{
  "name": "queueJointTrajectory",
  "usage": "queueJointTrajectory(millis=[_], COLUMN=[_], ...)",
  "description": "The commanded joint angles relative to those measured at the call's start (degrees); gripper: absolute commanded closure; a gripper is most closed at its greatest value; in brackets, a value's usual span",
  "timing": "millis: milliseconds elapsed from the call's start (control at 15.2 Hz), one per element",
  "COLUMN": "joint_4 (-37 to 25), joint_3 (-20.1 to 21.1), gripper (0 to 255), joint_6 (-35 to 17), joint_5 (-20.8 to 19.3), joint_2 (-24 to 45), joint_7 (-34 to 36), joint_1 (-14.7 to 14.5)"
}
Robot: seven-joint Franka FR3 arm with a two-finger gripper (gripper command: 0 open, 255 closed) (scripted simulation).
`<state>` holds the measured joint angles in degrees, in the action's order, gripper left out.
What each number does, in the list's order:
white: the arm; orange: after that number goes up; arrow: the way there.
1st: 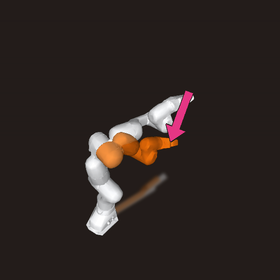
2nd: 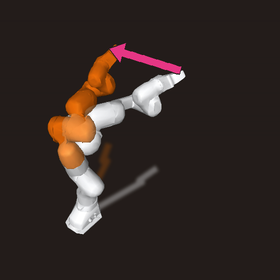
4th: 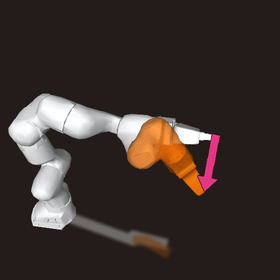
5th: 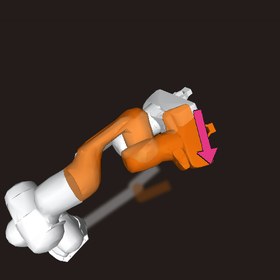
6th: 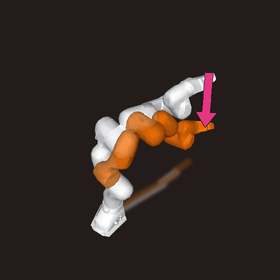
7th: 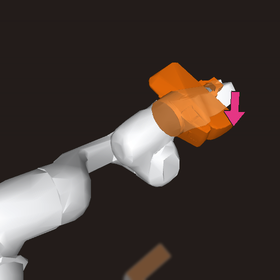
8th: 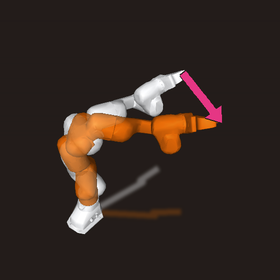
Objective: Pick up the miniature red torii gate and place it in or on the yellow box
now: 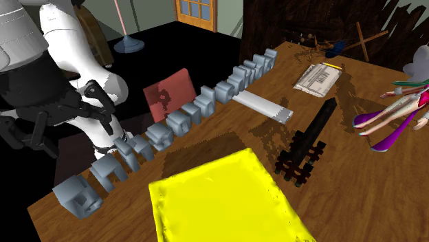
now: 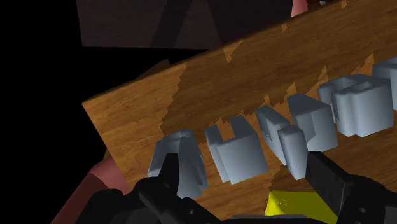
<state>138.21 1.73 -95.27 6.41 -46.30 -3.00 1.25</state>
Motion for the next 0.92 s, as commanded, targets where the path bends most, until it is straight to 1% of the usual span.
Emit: queueJointTrajectory(millis=[0, 396, 858], joint_4=[0.0, -2.0, -6.7], joint_3=[0.0, 4.4, 9.3], gripper=[0, 0, 0], joint_6=[0.0, -5.9, -12.3], joint_5=[0.0, 5.7, 11.0], joint_2=[0.0, 6.5, 15.4], joint_7=[0.0, 2.7, 5.2], joint_1=[0.0, -3.7, -7.5])
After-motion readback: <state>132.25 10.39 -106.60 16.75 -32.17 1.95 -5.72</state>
